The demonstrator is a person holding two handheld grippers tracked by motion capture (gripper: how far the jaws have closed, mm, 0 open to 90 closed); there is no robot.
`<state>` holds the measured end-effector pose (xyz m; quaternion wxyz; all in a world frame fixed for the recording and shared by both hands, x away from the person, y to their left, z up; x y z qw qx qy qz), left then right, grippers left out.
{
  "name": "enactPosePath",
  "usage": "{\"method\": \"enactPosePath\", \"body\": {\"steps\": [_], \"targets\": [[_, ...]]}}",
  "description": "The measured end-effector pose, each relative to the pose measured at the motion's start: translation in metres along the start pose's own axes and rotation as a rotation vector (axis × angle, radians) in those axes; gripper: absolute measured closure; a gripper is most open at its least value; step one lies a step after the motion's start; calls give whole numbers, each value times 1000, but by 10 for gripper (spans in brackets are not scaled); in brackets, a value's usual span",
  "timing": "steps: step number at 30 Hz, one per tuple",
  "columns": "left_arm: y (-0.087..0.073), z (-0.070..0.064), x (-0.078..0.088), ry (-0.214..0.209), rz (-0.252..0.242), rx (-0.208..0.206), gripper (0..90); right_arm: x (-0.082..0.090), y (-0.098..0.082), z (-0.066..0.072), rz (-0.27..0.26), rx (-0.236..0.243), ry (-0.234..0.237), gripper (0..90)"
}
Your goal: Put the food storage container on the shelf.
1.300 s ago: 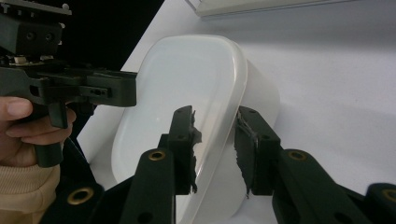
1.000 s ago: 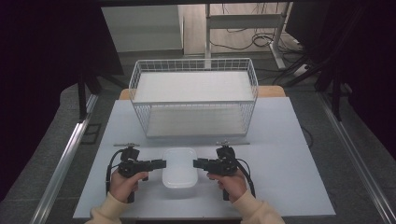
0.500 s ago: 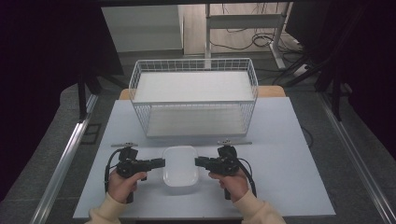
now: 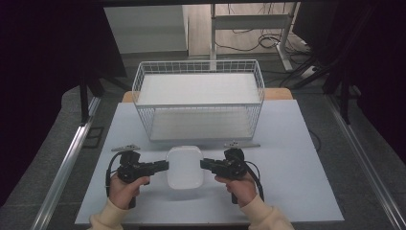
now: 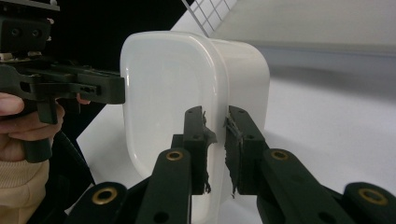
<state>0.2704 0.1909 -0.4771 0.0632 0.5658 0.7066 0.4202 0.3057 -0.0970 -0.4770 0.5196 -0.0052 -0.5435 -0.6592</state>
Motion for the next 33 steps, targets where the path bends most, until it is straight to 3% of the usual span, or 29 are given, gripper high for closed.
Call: {"method": "enactPosePath", "body": {"steps": [15, 26, 33], "targets": [[11, -15, 5, -2, -34, -54, 792, 16, 13, 6, -51, 57, 3, 793], [28, -26, 7, -2, -53, -110, 793, 28, 29, 8, -89, 86, 2, 794], [37, -29, 5, -10, -57, -124, 793, 32, 37, 7, -102, 98, -2, 795]]}}
Point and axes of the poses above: each handheld gripper's, and its own axes: x roughly backward along the jaws, y roughly out of its top, z roughly to its left, the point moved 2 cm from there along -x, roughly forward along the jaws, and after that the axes turned 10 degrees about -y, right-handed, at the moved point
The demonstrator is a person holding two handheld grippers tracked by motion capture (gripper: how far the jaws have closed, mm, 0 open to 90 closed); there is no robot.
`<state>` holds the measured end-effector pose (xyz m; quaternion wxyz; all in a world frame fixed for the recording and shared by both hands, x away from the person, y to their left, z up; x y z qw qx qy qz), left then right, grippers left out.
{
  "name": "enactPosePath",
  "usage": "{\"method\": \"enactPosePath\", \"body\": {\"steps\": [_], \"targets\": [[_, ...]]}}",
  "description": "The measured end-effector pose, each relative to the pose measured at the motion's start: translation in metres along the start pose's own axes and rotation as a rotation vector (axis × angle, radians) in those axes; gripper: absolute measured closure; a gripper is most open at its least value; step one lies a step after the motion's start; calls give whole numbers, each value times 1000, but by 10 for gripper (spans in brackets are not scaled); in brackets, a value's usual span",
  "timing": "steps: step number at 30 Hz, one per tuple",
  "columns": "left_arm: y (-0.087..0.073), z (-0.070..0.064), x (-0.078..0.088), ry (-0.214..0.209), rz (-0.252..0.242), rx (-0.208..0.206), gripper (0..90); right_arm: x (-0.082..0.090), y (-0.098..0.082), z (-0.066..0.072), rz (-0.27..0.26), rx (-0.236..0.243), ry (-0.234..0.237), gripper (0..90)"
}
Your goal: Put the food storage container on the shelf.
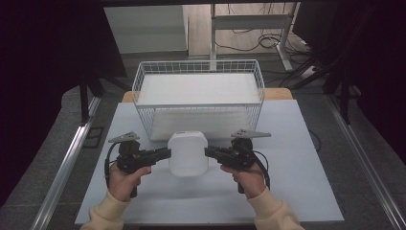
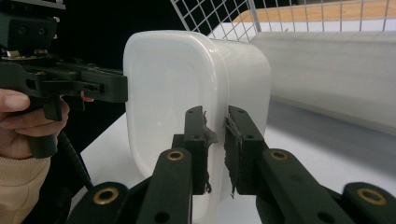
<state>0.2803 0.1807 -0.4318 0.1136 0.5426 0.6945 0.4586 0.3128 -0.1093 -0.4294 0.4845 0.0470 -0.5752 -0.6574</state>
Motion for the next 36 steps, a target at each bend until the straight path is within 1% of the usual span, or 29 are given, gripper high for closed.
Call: {"method": "enactPosePath", "body": {"steps": [2, 5, 6, 7, 11, 12, 13, 15, 16, 17, 21, 22, 24, 29, 30, 31, 32, 36], "targets": [[7, -1, -1, -9, -4, -8, 793, 3, 6, -2, -8, 7, 3, 796], [15, -4, -2, -3, -9, -23, 794, 5, 13, -4, -15, 13, 1, 796], [15, -4, -2, -3, -9, -23, 793, 5, 13, -4, -15, 13, 1, 796], [20, -6, -2, -4, -17, -32, 794, 7, 19, -4, -21, 21, -1, 796], [31, -9, -1, -8, -26, -44, 794, 12, 30, -3, -33, 36, -6, 796], [31, -9, -1, -8, -26, -44, 794, 13, 33, -2, -38, 42, -9, 796], [37, -11, 0, -6, -29, -55, 794, 14, 36, -2, -40, 45, -12, 796], [43, -13, 1, -4, -31, -65, 794, 17, 42, -1, -47, 52, -16, 796], [43, -13, 1, -4, -31, -65, 794, 18, 45, -1, -51, 55, -17, 796], [49, -15, 2, -1, -32, -76, 794, 19, 48, -1, -56, 56, -19, 796], [63, -18, 2, 2, -36, -94, 794, 22, 59, -1, -73, 64, -23, 796], [63, -18, 2, 2, -36, -94, 794, 22, 59, -1, -73, 64, -23, 796], [71, -20, 2, 3, -39, -104, 794, 25, 68, -1, -79, 67, -25, 796], [83, -21, 3, -9, -47, -108, 794, 29, 80, -1, -86, 73, -31, 796], [83, -21, 3, -9, -47, -108, 794, 29, 80, -1, -86, 73, -31, 796], [85, -21, 3, -10, -47, -108, 794, 30, 85, -1, -86, 74, -31, 796], [89, -22, 3, -10, -48, -110, 794, 30, 86, -1, -87, 76, -31, 796], [96, -21, 3, -13, -51, -114, 794, 31, 94, -2, -92, 82, -33, 797]]}}
Point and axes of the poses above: each handheld gripper's, and its own axes: x roughly backward along the jaws, y roughly out of its top, z roughly to its left, the point moved 2 cm from there along -x, roughly forward along the jaws, and after that the axes turned 10 degrees about -y, right-handed, at the moved point
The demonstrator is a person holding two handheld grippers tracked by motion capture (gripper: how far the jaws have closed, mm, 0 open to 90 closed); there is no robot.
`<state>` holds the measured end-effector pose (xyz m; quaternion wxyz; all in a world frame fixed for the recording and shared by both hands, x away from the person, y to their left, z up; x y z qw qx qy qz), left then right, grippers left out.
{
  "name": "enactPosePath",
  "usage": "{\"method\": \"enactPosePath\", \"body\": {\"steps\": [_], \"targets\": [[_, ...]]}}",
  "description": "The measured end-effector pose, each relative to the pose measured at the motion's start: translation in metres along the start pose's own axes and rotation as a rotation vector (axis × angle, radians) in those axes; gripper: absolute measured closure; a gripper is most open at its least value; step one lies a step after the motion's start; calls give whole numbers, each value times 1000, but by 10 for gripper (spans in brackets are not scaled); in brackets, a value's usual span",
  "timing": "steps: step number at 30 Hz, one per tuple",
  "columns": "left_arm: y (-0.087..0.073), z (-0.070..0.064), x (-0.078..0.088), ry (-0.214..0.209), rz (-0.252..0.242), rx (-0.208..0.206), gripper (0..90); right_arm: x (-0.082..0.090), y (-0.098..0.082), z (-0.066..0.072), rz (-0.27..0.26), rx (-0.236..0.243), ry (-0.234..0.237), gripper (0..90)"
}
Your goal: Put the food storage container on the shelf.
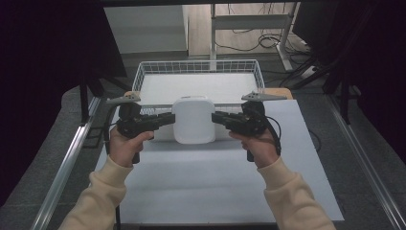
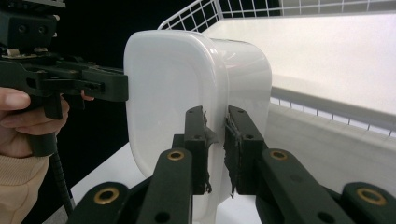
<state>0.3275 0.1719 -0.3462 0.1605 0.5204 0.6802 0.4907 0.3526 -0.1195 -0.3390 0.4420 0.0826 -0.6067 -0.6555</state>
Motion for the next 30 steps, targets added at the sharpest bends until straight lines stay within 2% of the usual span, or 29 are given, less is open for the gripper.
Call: {"method": "enactPosePath", "body": {"steps": [9, 16, 30], "targets": [[18, 3, -2, 10, 3, -2, 794, -2, 16, -4, -1, 0, -1, 797], [36, 8, -3, -1, -7, -2, 794, -3, 34, -8, -7, 4, -2, 798], [66, 15, -6, -3, -7, -27, 793, -5, 64, -16, -10, 18, -9, 800]]}}
Point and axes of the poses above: each handheld gripper's, and its own axes: x roughly backward along the jaws, y roughly out of its top, z roughly to its left, the point moved 2 cm from there along -x, roughly forward along the jaws, and after that the axes turned 10 degrees about -y, right-handed, at the moved point
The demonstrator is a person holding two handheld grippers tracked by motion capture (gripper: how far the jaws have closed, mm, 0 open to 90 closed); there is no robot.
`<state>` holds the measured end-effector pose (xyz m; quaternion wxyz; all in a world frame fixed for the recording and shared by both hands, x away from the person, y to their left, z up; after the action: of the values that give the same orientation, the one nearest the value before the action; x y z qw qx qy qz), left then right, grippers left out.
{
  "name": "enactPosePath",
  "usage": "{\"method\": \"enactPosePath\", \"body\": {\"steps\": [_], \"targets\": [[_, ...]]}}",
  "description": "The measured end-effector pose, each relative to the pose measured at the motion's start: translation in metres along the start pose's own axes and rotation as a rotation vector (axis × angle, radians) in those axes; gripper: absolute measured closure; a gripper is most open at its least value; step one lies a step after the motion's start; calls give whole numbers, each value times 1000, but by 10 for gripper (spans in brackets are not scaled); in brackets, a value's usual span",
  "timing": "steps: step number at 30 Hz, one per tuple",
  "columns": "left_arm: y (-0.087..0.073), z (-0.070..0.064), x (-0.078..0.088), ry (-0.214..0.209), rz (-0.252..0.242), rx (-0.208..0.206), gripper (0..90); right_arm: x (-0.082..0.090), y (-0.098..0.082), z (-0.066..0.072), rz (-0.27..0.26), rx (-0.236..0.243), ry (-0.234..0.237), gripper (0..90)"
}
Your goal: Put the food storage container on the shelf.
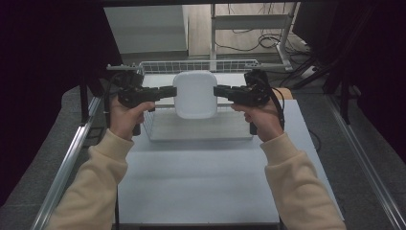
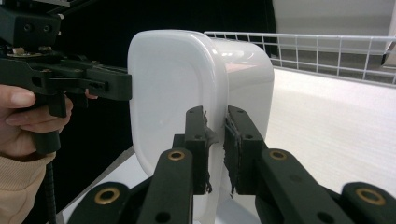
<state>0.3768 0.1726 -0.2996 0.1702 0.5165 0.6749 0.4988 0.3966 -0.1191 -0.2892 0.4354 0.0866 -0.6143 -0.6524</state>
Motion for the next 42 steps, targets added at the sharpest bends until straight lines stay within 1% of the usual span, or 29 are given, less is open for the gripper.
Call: {"method": "enactPosePath", "body": {"steps": [3, 8, 12, 14, 16, 19, 21, 22, 23, 24, 25, 26, 28, 29, 30, 31, 32, 33, 35, 36, 37, 38, 39, 42], "targets": [[4, 2, -1, -2, 1, -1, 793, -1, 6, -2, 4, -1, -5, 800], [16, 10, -4, -10, 4, 1, 793, -5, 16, -6, 7, -5, -8, 800], [24, 19, -8, -20, 8, 19, 793, -10, 23, -12, 18, -16, -13, 801], [25, 21, -9, -20, 10, 23, 793, -11, 25, -13, 22, -18, -15, 801], [30, 29, -13, -23, 18, 38, 793, -16, 31, -17, 38, -25, -20, 801], [36, 36, -17, -28, 34, 57, 792, -22, 35, -23, 57, -43, -21, 801], [39, 40, -20, -30, 47, 72, 792, -25, 37, -26, 66, -57, -22, 801], [39, 40, -20, -30, 47, 72, 792, -25, 37, -26, 66, -57, -22, 801], [42, 45, -23, -33, 60, 90, 792, -28, 39, -31, 79, -75, -22, 800], [42, 45, -23, -33, 60, 90, 792, -28, 39, -31, 79, -75, -22, 800], [44, 51, -26, -38, 69, 109, 792, -32, 40, -35, 90, -95, -22, 801], [44, 55, -28, -41, 75, 129, 792, -34, 40, -37, 96, -106, -22, 801], [44, 62, -32, -48, 83, 149, 792, -40, 41, -42, 116, -130, -28, 800], [44, 66, -34, -48, 85, 169, 791, -43, 41, -44, 125, -139, -30, 800], [44, 66, -34, -48, 85, 169, 791, -43, 41, -44, 125, -139, -30, 800], [46, 73, -36, -66, 77, 198, 790, -48, 43, -49, 141, -164, -32, 799], [47, 76, -38, -71, 67, 216, 791, -50, 44, -51, 144, -178, -30, 799], [48, 79, -38, -75, 73, 222, 791, -52, 45, -53, 148, -191, -30, 799], [52, 84, -40, -71, 70, 239, 791, -56, 48, -57, 160, -207, -29, 797], [52, 84, -40, -71, 70, 239, 791, -59, 49, -59, 168, -219, -28, 794], [56, 87, -43, -62, 66, 255, 791, -61, 50, -61, 176, -232, -31, 789], [56, 87, -43, -62, 66, 255, 789, -61, 50, -61, 176, -232, -31, 789], [58, 90, -45, -54, 68, 270, 785, -65, 53, -64, 186, -245, -42, 778], [58, 96, -49, -47, 56, 311, 773, -70, 55, -67, 196, -275, -47, 763]]}}
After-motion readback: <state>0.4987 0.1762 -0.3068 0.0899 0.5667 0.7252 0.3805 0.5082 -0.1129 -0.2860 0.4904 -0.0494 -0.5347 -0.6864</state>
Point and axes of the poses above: each handheld gripper's, and its own axes: x roughly backward along the jaws, y roughly out of its top, z roughly to its left, the point moved 2 cm from there along -x, roughly forward along the jaws, and after that the axes turned 10 degrees about -y, right-handed, at the moved point
